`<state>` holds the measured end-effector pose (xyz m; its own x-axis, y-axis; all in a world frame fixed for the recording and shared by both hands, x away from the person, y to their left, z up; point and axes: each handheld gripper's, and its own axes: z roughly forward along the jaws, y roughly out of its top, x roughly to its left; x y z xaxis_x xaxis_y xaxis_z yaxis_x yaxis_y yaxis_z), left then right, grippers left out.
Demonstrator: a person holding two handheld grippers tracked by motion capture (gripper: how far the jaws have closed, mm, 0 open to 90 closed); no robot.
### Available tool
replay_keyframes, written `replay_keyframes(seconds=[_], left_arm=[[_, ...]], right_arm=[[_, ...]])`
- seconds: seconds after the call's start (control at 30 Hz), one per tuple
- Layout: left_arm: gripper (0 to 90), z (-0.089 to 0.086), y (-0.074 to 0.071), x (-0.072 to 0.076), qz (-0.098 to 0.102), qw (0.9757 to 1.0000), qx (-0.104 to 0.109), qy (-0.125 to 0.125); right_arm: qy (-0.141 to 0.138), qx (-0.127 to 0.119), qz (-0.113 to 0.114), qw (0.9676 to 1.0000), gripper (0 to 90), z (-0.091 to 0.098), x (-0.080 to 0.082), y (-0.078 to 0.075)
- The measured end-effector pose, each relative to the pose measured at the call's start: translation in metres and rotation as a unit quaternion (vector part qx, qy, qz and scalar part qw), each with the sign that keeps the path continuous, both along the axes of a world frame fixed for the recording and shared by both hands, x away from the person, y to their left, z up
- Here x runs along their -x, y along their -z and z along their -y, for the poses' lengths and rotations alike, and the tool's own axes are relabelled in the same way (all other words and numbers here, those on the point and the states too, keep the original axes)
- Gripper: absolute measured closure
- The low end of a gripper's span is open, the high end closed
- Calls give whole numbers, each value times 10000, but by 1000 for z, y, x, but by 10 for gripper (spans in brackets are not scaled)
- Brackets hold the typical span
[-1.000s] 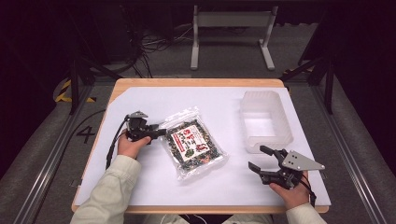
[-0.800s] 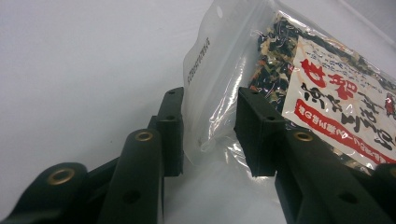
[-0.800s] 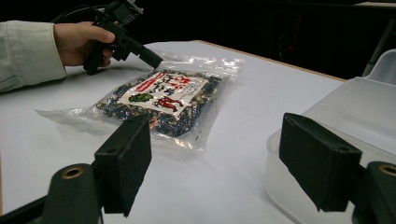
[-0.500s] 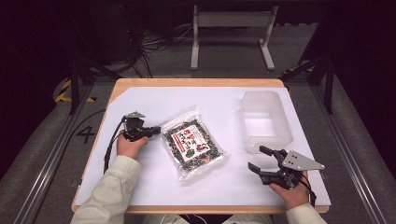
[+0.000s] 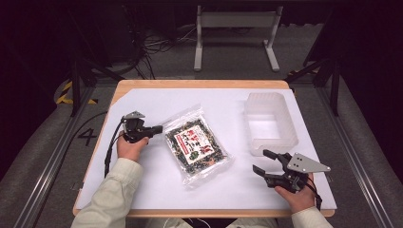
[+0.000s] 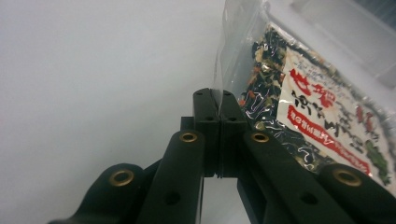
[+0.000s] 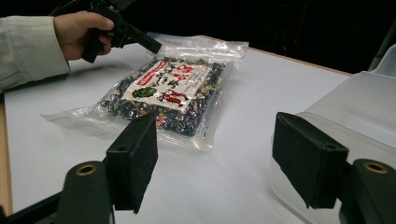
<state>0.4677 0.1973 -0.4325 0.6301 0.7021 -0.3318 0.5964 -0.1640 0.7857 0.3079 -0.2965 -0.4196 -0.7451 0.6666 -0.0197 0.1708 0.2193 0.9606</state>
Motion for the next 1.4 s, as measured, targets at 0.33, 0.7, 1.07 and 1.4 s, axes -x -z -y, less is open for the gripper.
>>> replay_keyframes(seconds=[0.33,0.7,1.07,1.4], left_arm=[[898,-1,-36,20,529,9973,410,289],[899,7,-73,46,1156,9881,666,766],[900,19,-104,70,1539,9740,1028,1306],[900,23,-123,87,1875,9654,1069,1464]], right_arm=[[11,162,-341,9993,388,-1,2,-7],[-49,88,-377,9992,370,-3,2,-16],[-232,30,-419,9988,391,-12,1,-32],[-481,-71,-408,9980,384,-25,-8,-47]])
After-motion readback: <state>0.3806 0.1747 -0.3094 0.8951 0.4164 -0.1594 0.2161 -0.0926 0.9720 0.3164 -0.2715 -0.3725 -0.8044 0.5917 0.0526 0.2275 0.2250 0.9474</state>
